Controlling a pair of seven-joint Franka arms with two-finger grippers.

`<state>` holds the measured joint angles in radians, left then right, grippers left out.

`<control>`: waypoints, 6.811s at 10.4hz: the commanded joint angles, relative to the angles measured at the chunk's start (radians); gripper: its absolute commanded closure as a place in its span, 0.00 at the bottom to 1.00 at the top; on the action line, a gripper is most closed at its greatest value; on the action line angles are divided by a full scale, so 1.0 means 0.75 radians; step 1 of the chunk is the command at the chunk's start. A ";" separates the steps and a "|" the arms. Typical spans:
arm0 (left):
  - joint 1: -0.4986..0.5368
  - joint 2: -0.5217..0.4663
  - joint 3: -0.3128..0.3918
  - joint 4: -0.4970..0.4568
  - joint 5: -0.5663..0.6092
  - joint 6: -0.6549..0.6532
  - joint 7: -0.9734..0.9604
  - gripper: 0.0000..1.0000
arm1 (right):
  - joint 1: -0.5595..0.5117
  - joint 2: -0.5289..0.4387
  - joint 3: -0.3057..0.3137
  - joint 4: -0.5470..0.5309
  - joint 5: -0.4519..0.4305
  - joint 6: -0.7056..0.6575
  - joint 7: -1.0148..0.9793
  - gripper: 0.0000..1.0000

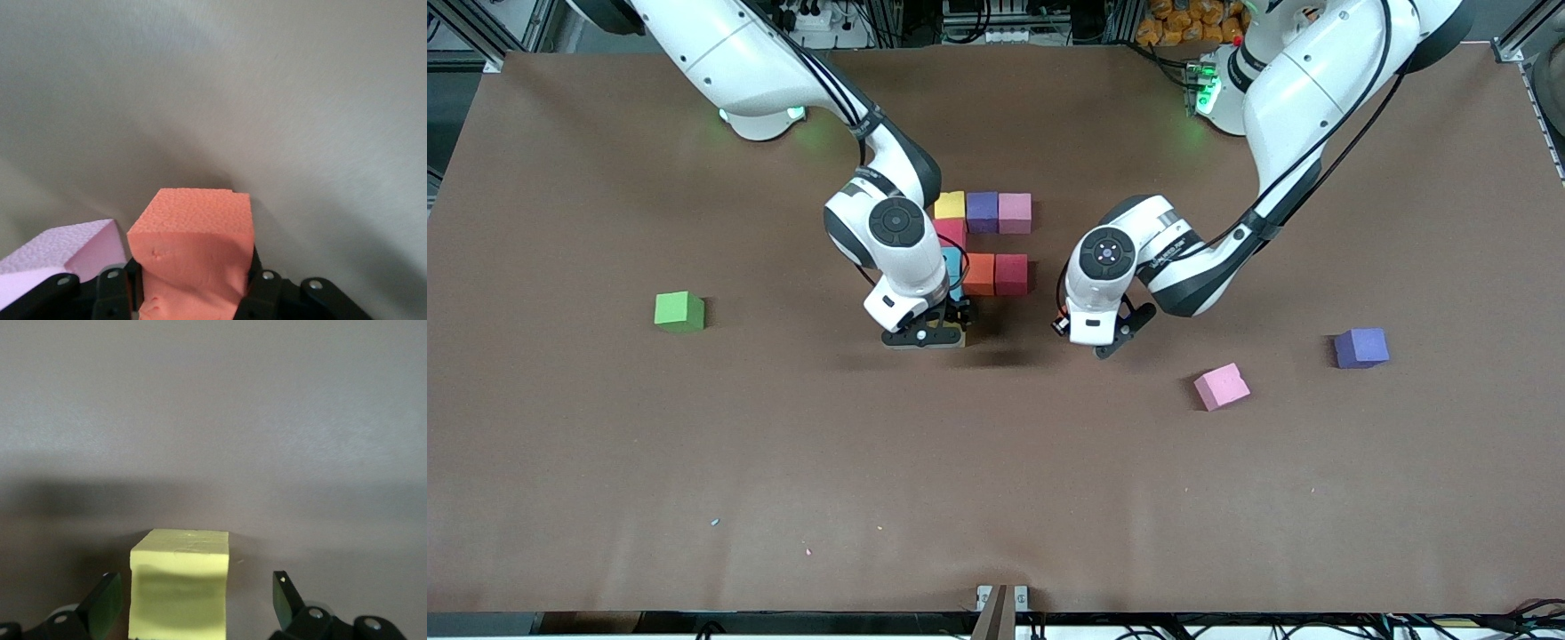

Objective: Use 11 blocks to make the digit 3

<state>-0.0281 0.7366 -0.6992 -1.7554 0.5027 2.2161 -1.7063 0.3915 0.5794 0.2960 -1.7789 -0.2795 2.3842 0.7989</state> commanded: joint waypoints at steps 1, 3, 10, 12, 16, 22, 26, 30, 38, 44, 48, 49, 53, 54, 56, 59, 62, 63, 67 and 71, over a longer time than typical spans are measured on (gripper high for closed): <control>-0.020 -0.013 0.000 0.076 -0.050 -0.005 -0.128 0.90 | -0.041 -0.071 0.031 -0.001 0.004 -0.114 -0.065 0.00; -0.024 -0.005 0.002 0.139 -0.144 -0.005 -0.256 0.90 | -0.062 -0.126 0.029 0.003 0.090 -0.182 -0.189 0.00; -0.326 0.087 0.214 0.383 -0.222 -0.003 -0.676 0.91 | -0.164 -0.320 -0.169 0.109 0.235 -0.691 -0.770 0.02; -0.400 0.132 0.255 0.442 -0.226 -0.001 -0.813 0.91 | -0.170 -0.343 -0.296 0.207 0.285 -0.812 -0.797 0.00; -0.529 0.190 0.327 0.500 -0.228 0.029 -1.054 0.91 | -0.215 -0.463 -0.388 0.249 0.287 -0.937 -0.926 0.00; -0.599 0.204 0.353 0.502 -0.228 0.048 -1.208 0.91 | -0.370 -0.621 -0.403 0.253 0.384 -1.021 -0.977 0.00; -0.607 0.212 0.353 0.502 -0.226 0.072 -1.135 0.91 | -0.450 -0.703 -0.423 0.253 0.436 -1.152 -1.054 0.00; -0.617 0.235 0.353 0.506 -0.226 0.129 -1.122 0.91 | -0.407 -0.760 -0.524 0.279 0.438 -1.221 -1.104 0.00; -0.631 0.255 0.353 0.522 -0.226 0.142 -1.116 0.91 | -0.603 -0.840 -0.347 0.280 0.459 -1.219 -1.033 0.00; -0.640 0.267 0.353 0.543 -0.226 0.142 -1.110 0.91 | -0.712 -0.842 -0.227 0.271 0.432 -1.224 -0.971 0.00; -0.646 0.270 0.353 0.545 -0.226 0.142 -1.110 0.91 | -0.688 -0.844 -0.229 0.277 0.430 -1.209 -0.979 0.00; -0.646 0.270 0.353 0.545 -0.226 0.142 -1.110 0.91 | -0.676 -0.848 -0.233 0.277 0.430 -1.209 -0.985 0.00; -0.648 0.274 0.353 0.545 -0.226 0.142 -1.110 0.85 | -0.673 -0.867 -0.221 0.273 0.432 -1.217 -0.994 0.00; -0.646 0.274 0.353 0.545 -0.226 0.142 -1.110 0.83 | -0.673 -0.867 -0.219 0.275 0.432 -1.217 -0.994 0.00; -0.646 0.274 0.353 0.545 -0.226 0.144 -1.102 0.76 | -0.673 -0.867 -0.207 0.275 0.432 -1.221 -0.994 0.00; -0.646 0.284 0.353 0.545 -0.226 0.168 -1.030 0.38 | -0.673 -0.867 -0.207 0.277 0.432 -1.230 -0.996 0.00; -0.644 0.278 0.353 0.541 -0.224 0.168 -1.008 0.00 | -0.671 -0.863 -0.204 0.284 0.438 -1.222 -1.000 0.00; -0.636 0.268 0.353 0.541 -0.222 0.168 -1.004 0.00 | -0.669 -0.863 -0.202 0.284 0.438 -1.217 -1.002 0.00; -0.619 0.153 0.337 0.526 -0.222 0.079 -1.003 0.00 | -0.661 -0.867 -0.200 0.282 0.438 -1.221 -0.996 0.00; -0.530 -0.102 0.280 0.302 -0.226 -0.005 -0.930 0.00 | -0.665 -0.867 -0.204 0.284 0.432 -1.222 -0.998 0.00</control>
<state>-0.4821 0.7814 -0.4602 -1.3832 0.3556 2.2209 -2.4435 -0.1062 -0.0524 0.1433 -1.5602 0.0437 1.4723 0.0525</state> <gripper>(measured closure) 0.000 0.000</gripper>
